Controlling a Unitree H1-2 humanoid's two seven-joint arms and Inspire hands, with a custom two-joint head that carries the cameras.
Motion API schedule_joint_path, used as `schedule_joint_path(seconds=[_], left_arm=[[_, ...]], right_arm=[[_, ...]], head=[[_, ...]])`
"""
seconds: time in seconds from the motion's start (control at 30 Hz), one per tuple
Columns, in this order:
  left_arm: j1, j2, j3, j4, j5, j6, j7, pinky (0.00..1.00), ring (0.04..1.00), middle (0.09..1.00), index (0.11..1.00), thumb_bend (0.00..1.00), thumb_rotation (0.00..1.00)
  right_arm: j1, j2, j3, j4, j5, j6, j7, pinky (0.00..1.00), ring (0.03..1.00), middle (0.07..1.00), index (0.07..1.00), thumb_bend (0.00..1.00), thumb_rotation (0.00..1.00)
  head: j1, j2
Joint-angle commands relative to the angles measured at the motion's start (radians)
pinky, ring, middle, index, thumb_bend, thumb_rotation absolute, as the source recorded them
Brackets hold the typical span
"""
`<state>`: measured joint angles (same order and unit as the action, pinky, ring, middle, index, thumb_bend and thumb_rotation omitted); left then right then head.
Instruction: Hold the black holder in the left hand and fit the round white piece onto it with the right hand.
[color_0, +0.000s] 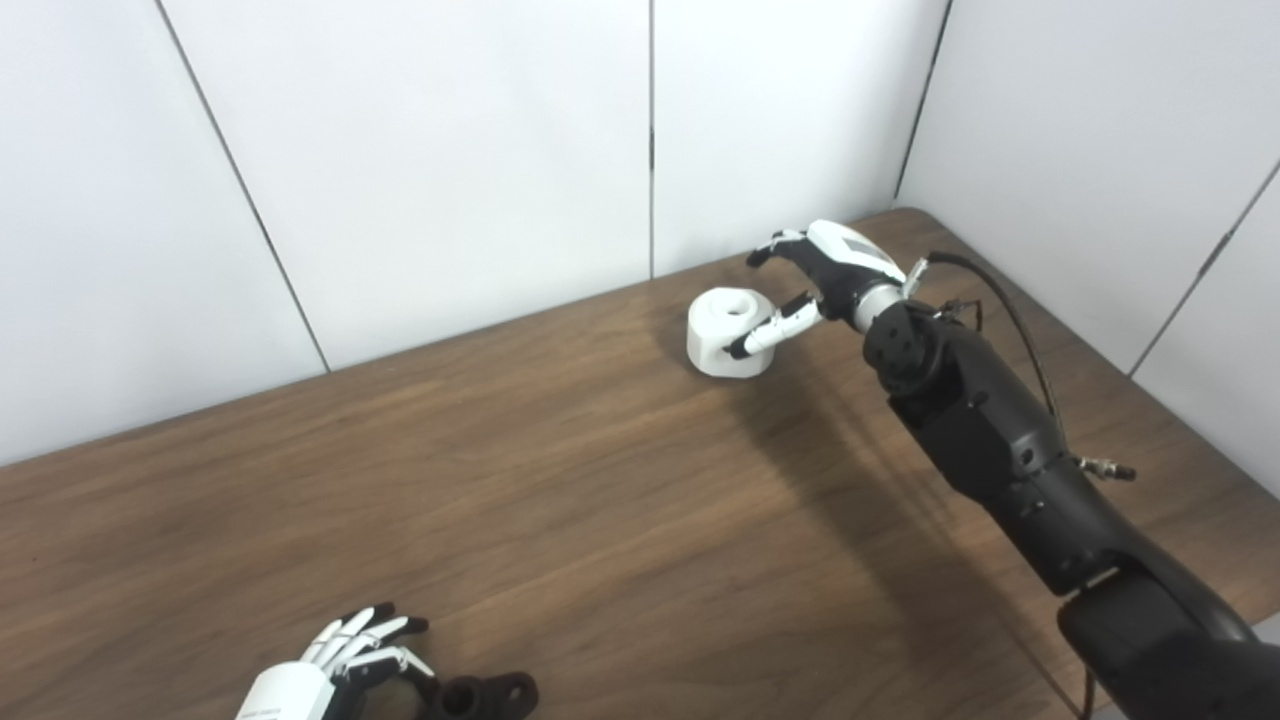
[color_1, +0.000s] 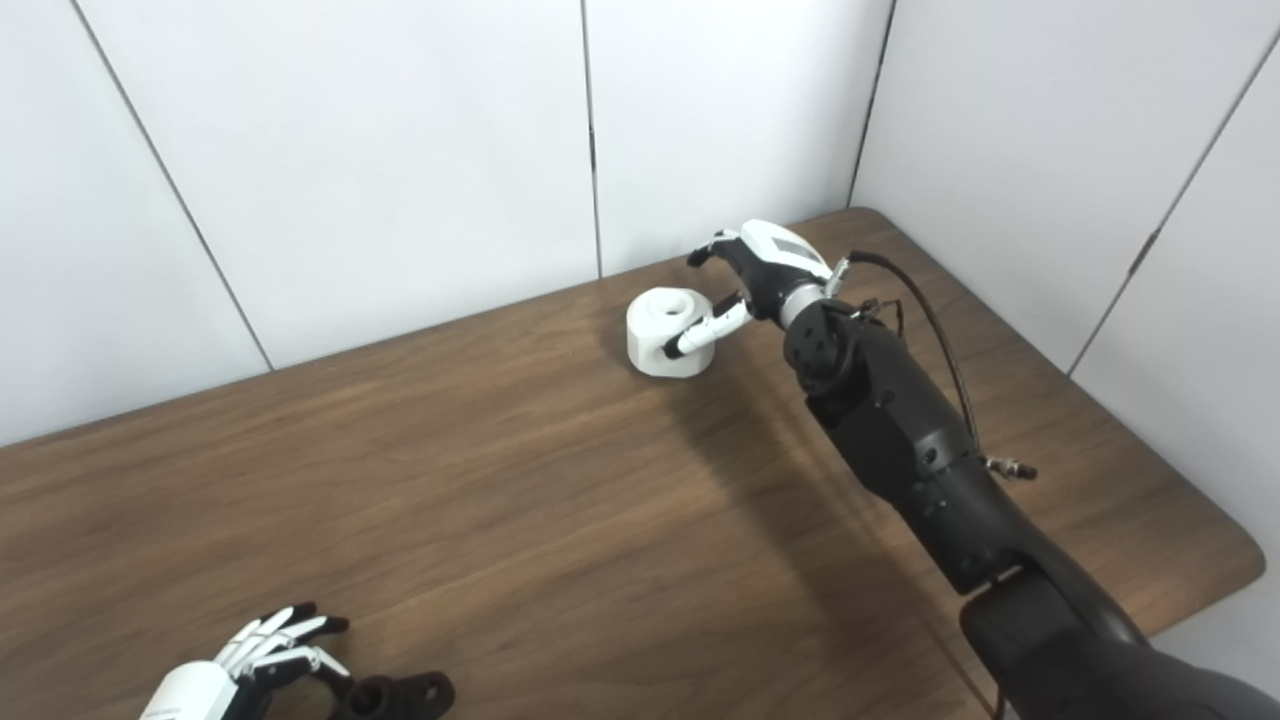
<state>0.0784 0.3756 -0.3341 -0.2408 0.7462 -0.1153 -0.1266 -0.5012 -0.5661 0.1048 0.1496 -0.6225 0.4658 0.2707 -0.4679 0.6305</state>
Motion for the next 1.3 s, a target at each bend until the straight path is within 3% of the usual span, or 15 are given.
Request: schedule_joint_path(seconds=[0.0, 0.53, 1.27], left_arm=[[0.025, 0.041, 0.006, 0.020, 0.025, 0.015, -0.040, 0.92, 0.914, 0.823, 0.486, 0.52, 0.05], [0.023, 0.034, 0.014, 0.016, 0.027, 0.017, -0.049, 0.92, 0.915, 0.824, 0.486, 0.52, 0.05], [0.023, 0.018, 0.011, 0.010, 0.038, 0.021, -0.045, 0.91, 0.906, 0.817, 0.485, 0.52, 0.05]], right_arm=[[-0.059, -0.030, -0.007, -0.027, -0.018, 0.002, -0.008, 0.98, 1.000, 0.946, 0.799, 1.00, 0.34], [-0.038, -0.006, 0.003, 0.000, -0.002, -0.007, -0.038, 1.00, 1.000, 0.934, 0.783, 0.98, 0.31], [-0.043, -0.022, 0.023, 0.011, -0.002, -0.030, -0.041, 1.00, 1.000, 0.910, 0.700, 0.95, 0.28]], head=[[-0.001, 0.000], [0.007, 0.006], [0.034, 0.010]])
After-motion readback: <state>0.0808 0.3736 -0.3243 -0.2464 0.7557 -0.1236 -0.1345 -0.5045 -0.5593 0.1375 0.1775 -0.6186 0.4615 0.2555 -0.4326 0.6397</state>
